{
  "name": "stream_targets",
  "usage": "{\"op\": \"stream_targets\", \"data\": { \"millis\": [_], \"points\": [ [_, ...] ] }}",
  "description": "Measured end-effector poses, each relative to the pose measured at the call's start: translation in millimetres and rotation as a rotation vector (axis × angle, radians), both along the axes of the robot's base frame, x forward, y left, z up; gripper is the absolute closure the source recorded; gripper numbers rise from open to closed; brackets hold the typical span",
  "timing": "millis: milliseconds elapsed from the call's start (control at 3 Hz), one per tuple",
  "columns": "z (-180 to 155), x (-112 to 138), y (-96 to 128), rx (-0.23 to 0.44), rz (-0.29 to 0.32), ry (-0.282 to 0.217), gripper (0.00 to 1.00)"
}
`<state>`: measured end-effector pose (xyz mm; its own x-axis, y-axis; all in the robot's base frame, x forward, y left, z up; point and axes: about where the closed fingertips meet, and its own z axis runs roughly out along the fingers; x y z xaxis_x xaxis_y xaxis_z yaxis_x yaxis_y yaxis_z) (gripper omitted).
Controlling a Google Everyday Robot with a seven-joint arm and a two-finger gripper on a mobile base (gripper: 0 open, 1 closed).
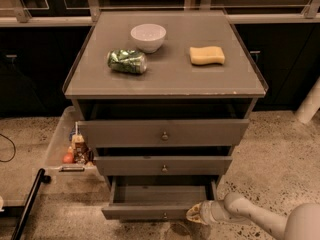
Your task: Close bottom drawer
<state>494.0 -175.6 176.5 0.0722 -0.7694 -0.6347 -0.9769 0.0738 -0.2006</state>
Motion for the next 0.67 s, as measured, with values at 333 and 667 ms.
{"op": "stream_targets", "data": {
  "millis": [333, 667],
  "points": [
    [-0.1, 0.0, 0.1, 0.000, 0.000, 0.000, 0.57],
    [-3.2, 0.4, 3.0, 0.009, 0.000, 0.005, 0.34]
  ]
}}
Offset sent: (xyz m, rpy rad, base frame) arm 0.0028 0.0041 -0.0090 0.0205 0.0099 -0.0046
